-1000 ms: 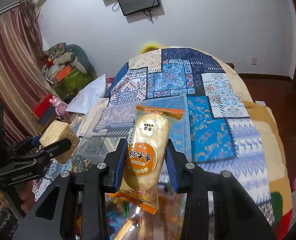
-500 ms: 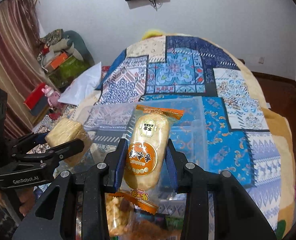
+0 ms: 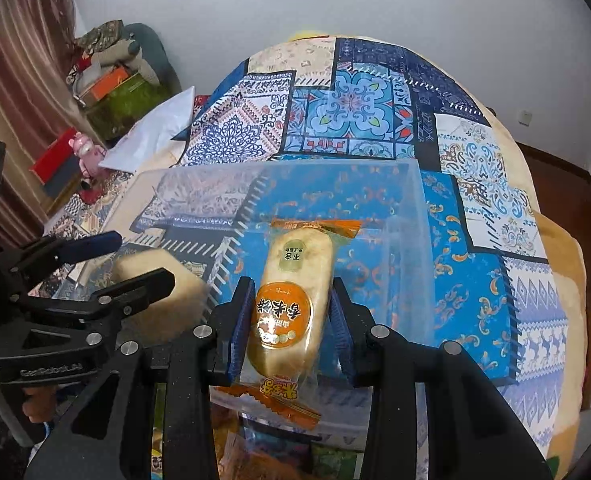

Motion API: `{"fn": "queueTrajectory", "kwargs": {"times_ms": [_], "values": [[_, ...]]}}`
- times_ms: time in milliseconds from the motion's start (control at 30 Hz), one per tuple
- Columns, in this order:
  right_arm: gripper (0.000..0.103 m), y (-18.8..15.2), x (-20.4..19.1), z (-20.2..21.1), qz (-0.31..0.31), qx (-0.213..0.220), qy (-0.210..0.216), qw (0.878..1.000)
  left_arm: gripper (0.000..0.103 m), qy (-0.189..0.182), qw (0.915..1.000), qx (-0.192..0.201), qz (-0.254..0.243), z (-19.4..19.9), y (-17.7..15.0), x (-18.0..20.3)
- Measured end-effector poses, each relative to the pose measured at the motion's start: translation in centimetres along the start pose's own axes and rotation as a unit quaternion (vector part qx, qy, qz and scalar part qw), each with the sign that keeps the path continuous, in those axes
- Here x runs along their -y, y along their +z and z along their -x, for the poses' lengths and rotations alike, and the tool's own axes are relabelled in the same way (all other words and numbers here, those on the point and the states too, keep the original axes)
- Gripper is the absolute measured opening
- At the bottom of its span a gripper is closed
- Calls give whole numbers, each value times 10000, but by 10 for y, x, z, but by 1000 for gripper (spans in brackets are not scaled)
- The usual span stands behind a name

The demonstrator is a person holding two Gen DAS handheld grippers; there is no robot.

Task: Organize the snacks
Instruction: 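Carry the cake with the left tool into the clear box while the right tool drops the roll in, then grasp the white-and-blue chip bag with the left tool while the right tool grasps the barcoded biscuit pack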

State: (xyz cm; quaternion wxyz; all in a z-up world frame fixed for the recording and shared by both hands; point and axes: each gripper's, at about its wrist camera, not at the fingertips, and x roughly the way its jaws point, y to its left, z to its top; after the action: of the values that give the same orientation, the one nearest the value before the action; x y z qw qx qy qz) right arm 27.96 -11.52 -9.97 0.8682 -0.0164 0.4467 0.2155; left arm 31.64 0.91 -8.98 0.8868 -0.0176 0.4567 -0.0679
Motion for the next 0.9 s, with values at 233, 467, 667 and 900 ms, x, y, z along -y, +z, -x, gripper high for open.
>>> {"fn": "queueTrajectory", "kwargs": {"times_ms": [233, 467, 667, 900], "values": [[49, -2, -3, 4, 60, -11, -120, 9999, 80, 87, 9996, 209, -153, 22, -1, 5], [53, -6, -8, 32, 96, 192, -180, 9996, 80, 83, 9991, 362, -186, 54, -12, 5], [53, -15, -15, 68, 117, 439, -187, 9988, 80, 186, 9987, 437, -164, 85, -28, 3], [53, -37, -16, 104, 27, 608, -184, 9980, 80, 302, 9983, 488, -62, 116, -57, -2]]}}
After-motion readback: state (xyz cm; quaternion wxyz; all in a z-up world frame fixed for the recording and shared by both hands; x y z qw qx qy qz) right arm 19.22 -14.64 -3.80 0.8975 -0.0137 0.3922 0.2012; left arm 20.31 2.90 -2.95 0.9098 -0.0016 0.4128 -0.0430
